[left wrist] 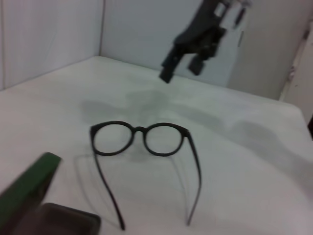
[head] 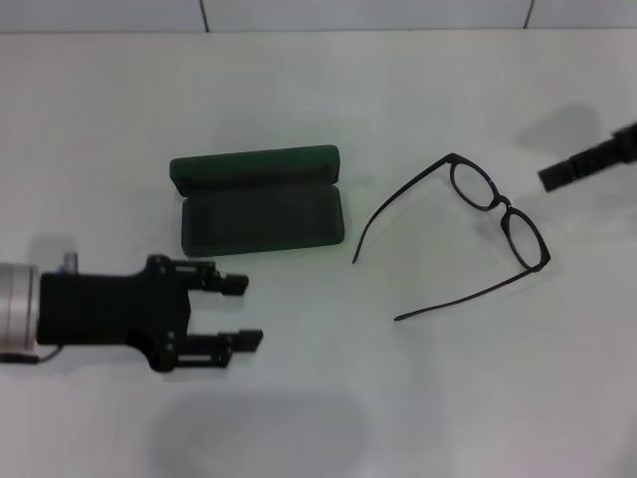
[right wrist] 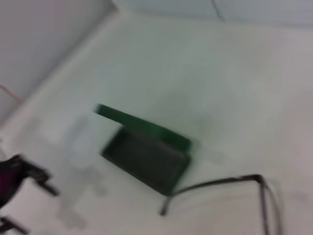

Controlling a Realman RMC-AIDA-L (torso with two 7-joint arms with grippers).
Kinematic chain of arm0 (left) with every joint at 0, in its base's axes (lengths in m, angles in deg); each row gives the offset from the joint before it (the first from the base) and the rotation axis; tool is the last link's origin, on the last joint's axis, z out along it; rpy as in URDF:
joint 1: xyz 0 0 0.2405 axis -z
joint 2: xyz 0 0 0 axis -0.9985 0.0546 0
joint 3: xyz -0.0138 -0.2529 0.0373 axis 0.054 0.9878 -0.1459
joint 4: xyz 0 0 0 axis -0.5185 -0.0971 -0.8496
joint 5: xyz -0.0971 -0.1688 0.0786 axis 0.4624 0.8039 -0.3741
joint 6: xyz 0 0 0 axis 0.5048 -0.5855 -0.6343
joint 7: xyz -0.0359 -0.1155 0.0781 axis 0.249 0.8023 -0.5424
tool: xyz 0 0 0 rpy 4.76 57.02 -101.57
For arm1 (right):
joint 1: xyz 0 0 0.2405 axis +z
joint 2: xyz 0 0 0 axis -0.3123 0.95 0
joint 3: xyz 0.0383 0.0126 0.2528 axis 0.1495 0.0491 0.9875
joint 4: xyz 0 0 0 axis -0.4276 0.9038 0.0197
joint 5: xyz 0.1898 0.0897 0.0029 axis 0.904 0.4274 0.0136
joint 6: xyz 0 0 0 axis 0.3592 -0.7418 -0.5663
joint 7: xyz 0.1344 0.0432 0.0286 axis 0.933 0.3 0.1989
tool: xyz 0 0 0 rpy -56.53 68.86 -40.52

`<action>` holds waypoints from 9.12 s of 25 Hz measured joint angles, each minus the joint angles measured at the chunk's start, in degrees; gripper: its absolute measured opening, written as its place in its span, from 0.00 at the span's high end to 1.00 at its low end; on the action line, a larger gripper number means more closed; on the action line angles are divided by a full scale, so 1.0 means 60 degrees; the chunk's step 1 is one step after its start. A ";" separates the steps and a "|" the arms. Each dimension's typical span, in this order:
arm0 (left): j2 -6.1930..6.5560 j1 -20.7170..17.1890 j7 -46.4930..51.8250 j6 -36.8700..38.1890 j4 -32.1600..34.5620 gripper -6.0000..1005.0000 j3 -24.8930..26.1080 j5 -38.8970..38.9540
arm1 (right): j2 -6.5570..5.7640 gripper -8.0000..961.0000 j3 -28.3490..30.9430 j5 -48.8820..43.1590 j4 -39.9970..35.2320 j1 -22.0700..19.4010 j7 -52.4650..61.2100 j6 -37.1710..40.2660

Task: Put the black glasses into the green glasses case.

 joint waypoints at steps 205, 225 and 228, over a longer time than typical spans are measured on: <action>0.0009 0.2486 -0.0524 -0.0248 -0.5002 0.98 0.0245 0.1596 | 0.2115 0.89 -0.4723 0.7477 -0.1397 -0.3062 -1.6974 -0.4313; -0.0006 0.2599 -0.0542 -0.0338 -0.4992 0.98 0.0280 0.1842 | 0.2095 0.89 -0.5254 0.7730 -0.1333 -0.3056 -1.6912 -0.3769; 0.0003 0.2599 -0.0542 -0.0338 -0.4988 0.98 0.0277 0.1865 | 0.2086 0.89 -0.5254 0.7730 -0.1275 -0.3029 -1.6911 -0.3737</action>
